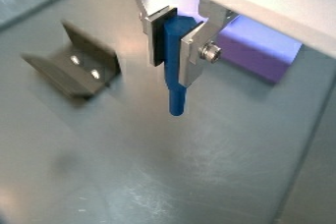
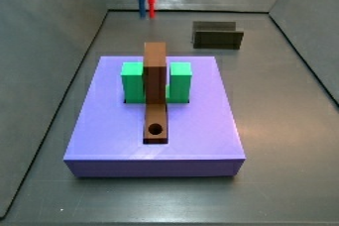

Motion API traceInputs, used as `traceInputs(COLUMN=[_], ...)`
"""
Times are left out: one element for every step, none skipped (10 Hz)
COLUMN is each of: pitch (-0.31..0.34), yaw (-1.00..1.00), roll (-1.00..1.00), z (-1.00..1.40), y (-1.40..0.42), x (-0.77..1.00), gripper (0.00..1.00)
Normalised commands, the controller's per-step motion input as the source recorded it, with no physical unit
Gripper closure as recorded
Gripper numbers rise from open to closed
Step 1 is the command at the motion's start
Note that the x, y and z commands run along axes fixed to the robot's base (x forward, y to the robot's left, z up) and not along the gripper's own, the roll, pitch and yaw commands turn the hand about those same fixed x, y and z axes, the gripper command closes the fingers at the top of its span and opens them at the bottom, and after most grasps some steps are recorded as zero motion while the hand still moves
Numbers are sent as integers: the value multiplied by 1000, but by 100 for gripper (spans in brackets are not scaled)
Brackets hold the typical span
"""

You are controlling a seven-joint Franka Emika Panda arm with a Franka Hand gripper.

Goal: Pick up the blue object. Move up. Move to above the board. Insert the blue object.
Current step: Move to above the board.

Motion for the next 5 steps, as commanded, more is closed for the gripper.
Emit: traceInputs(pitch=[26,49,88,69,24], yaw=[-18,-8,-13,0,-3], roll=[-26,-59,-73,-64,-50], z=[1400,1400,957,455,168], y=[-12,16,1,-2,4], x=[-35,64,49,2,25], gripper=[100,100,100,100,100])
